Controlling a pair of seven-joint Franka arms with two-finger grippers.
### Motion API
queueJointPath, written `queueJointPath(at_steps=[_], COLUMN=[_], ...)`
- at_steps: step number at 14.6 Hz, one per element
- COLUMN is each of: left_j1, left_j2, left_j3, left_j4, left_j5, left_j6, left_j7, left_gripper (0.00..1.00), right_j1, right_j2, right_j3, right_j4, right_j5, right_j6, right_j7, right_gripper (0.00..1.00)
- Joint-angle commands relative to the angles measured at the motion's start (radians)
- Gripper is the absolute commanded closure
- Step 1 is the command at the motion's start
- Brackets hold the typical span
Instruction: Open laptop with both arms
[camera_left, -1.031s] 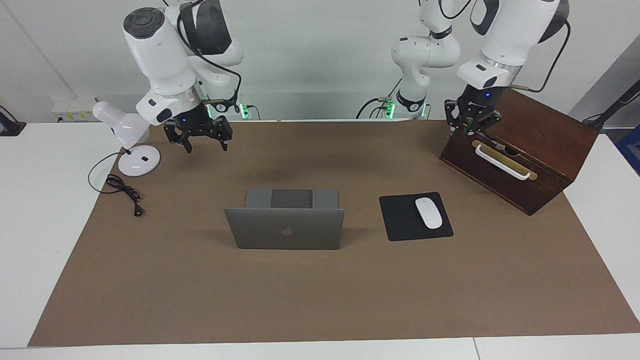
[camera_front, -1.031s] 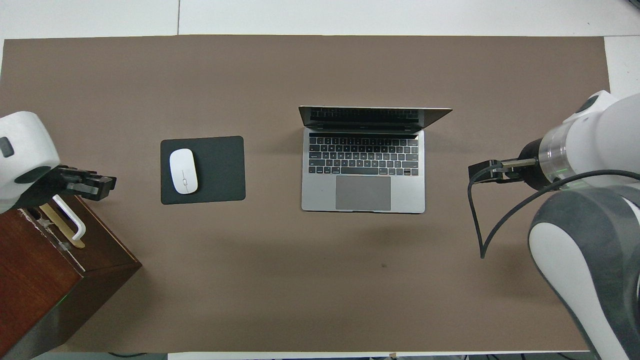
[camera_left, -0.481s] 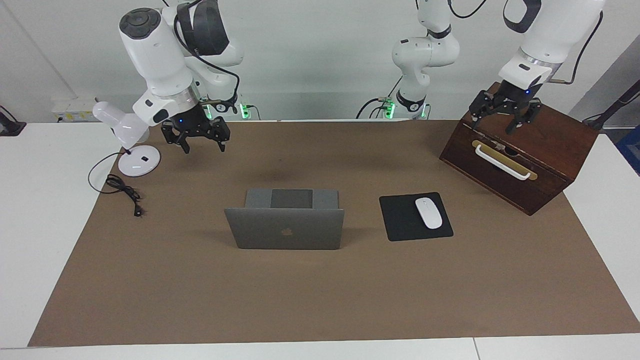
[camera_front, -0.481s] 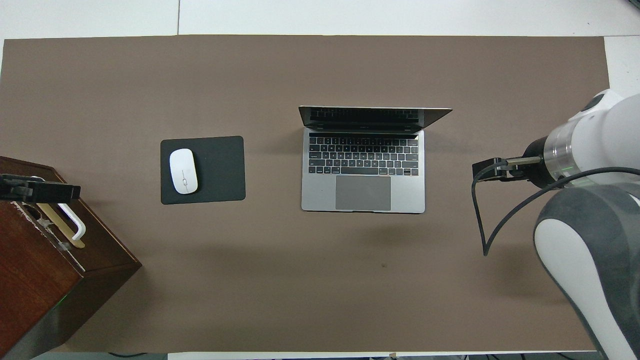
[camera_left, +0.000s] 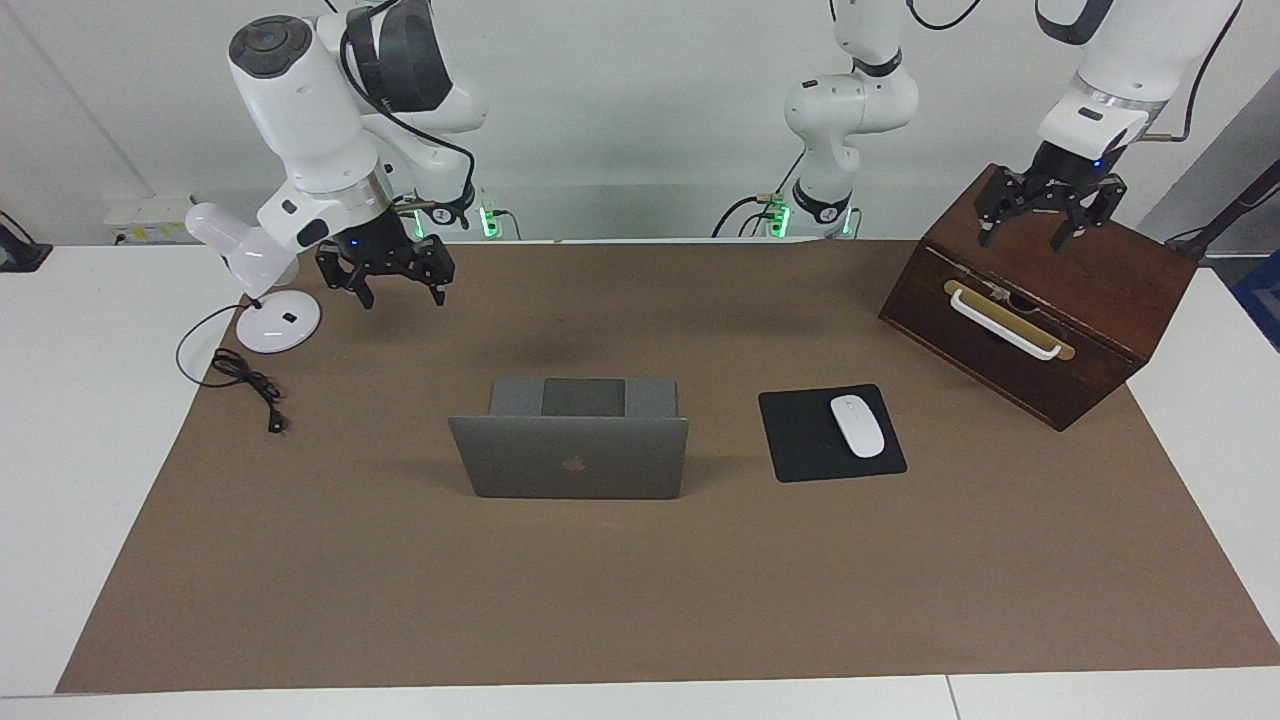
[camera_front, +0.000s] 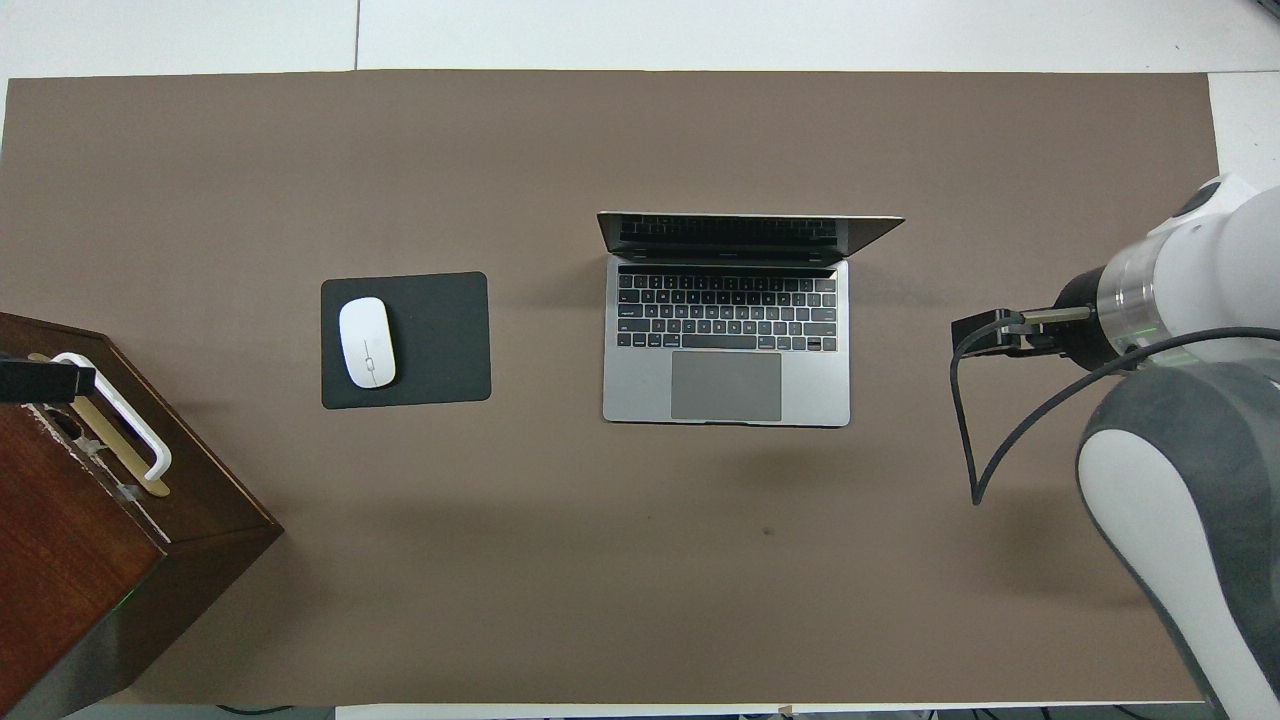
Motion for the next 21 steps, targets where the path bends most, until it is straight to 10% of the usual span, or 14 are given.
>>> queueJointPath(at_steps=[1,21], left_j1=[-0.013,-0.013], left_j2=[0.065,0.111], left_j3=[-0.032,-0.048], left_j4=[0.096,0.159], left_j5=[0.002,0.004], left_j6=[-0.058,-0.176], left_j7=[-0.077,-0.171], left_gripper=[0.00,0.00], right_j1=[-0.025,-0.033], right_j2=[0.016,0.027], right_j3=[0.008,0.012], right_j4=[0.022,0.037], right_j5=[-0.015,-0.015], right_j6=[0.011,0.008], right_j7=[-0.027,-0.025], right_gripper=[0.00,0.00])
